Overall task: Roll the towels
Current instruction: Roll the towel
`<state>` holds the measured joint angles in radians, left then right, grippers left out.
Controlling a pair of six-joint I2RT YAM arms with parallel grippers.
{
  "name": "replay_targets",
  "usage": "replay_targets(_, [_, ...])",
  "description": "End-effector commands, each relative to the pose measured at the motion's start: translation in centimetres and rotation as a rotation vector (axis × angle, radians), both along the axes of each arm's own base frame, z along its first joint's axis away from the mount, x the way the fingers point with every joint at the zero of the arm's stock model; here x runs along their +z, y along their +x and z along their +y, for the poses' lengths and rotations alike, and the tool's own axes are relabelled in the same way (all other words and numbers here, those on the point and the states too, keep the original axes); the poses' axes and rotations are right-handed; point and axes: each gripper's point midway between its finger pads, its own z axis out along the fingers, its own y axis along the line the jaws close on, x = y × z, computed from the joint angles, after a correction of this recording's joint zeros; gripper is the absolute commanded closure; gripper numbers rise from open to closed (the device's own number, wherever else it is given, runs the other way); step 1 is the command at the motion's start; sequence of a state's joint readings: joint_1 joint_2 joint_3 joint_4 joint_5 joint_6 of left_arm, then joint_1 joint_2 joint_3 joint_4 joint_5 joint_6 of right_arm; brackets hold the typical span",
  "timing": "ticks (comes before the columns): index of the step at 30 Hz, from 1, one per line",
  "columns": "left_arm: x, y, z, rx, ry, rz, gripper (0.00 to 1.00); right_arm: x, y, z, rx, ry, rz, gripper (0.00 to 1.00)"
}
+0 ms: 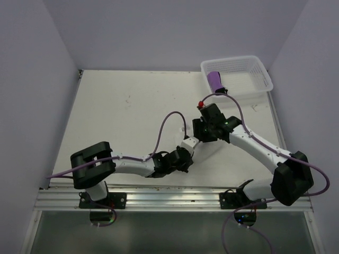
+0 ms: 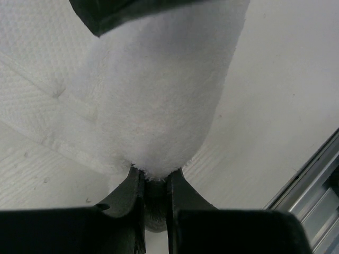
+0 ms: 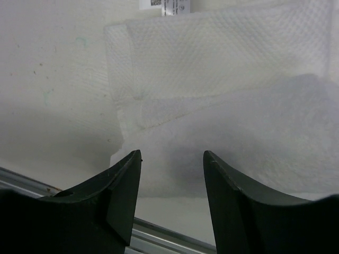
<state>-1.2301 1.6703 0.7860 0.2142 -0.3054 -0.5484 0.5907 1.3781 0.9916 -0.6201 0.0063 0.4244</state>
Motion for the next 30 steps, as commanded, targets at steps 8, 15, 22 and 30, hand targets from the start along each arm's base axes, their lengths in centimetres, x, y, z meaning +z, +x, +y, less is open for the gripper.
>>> replay_targets(8, [-4.5,-2.6,-0.6,-0.076,0.126,0.207,1.0,6.7,-0.4,-6.1,-0.205,-0.043,-0.197,0.41])
replay_targets(15, [-4.9,-2.6,-1.1,-0.08,0.141,0.233,1.0,3.3,-3.0,-10.4,-0.425,-0.127,-0.115,0.25])
replay_targets(22, [-4.7,-2.5,-1.4,-0.072,0.131,0.236,1.0,1.6,-3.6,-12.2,-0.641,-0.042,-0.096,0.07])
replay_targets(30, [-4.7,-2.5,-0.5,-0.048,0.132,0.235,1.0,2.6,-2.1,-13.0,-0.795,0.122,-0.118,0.03])
